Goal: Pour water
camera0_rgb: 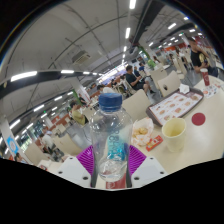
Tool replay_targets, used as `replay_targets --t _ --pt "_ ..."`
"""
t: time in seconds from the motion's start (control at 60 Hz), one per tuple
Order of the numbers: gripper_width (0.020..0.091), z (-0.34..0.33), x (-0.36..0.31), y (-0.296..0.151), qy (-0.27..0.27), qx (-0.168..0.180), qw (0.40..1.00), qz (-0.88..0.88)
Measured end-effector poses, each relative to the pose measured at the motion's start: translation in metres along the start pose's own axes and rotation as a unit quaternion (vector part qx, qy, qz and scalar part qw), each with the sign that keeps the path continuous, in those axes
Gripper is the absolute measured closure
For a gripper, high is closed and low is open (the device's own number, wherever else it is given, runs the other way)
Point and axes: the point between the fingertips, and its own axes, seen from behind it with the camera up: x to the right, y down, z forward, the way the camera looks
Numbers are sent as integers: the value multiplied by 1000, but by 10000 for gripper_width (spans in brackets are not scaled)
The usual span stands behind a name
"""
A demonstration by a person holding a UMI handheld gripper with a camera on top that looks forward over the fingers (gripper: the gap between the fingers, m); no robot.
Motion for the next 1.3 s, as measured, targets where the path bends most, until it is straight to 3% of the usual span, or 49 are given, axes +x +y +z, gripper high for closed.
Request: replay_targets --t 0.117,0.267,0.4,0.583,0.833,0.95,1.133,1.3 --pt "712 33 -11 -31 -41 0 982 185" --pt "711 67 8 -51 -92 -1 892 443" --pt "713 68 37 -61 -98 10 819 565" --pt "715 93 71 -44 -85 6 770 632" --pt "714 80 52 -75 -109 -15 793 599" --pt "714 61 36 -110 -124 -15 849 514" --pt "710 31 53 -193 -103 31 968 227" --pt "712 17 115 -241 -49 59 997 -5"
